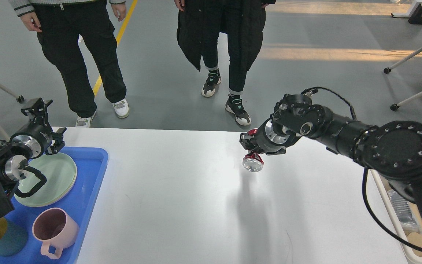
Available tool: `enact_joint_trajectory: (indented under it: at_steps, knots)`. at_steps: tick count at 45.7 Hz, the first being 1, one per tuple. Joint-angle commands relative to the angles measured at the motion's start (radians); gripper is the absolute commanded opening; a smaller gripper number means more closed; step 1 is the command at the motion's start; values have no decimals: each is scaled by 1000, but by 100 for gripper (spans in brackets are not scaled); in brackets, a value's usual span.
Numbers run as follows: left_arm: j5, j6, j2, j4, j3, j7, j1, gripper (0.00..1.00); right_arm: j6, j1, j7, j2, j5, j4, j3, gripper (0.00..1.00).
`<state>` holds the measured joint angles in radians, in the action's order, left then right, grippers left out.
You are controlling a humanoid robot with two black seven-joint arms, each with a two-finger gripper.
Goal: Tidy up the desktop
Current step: 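Lift the red can with the right gripper toward the white bin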
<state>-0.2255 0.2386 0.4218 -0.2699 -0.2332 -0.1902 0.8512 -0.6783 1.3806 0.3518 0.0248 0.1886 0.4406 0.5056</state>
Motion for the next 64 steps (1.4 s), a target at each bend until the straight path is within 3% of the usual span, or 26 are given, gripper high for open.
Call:
enact_joint_trajectory:
  at_steps: [1, 8, 28, 64]
  knots:
    - [0, -1, 0, 0, 0, 0, 0, 96, -127, 60, 1, -28, -12, -2, 2, 0]
    - [0, 1, 0, 0, 0, 0, 0, 96, -282, 110, 1, -57, -12, 0, 1, 0]
    - [0, 1, 0, 0, 0, 0, 0, 96, -282, 282, 0, -167, -11, -8, 4, 0]
    - [0, -1, 0, 0, 0, 0, -1, 96, -282, 259, 0, -523, -8, -19, 100, 0]
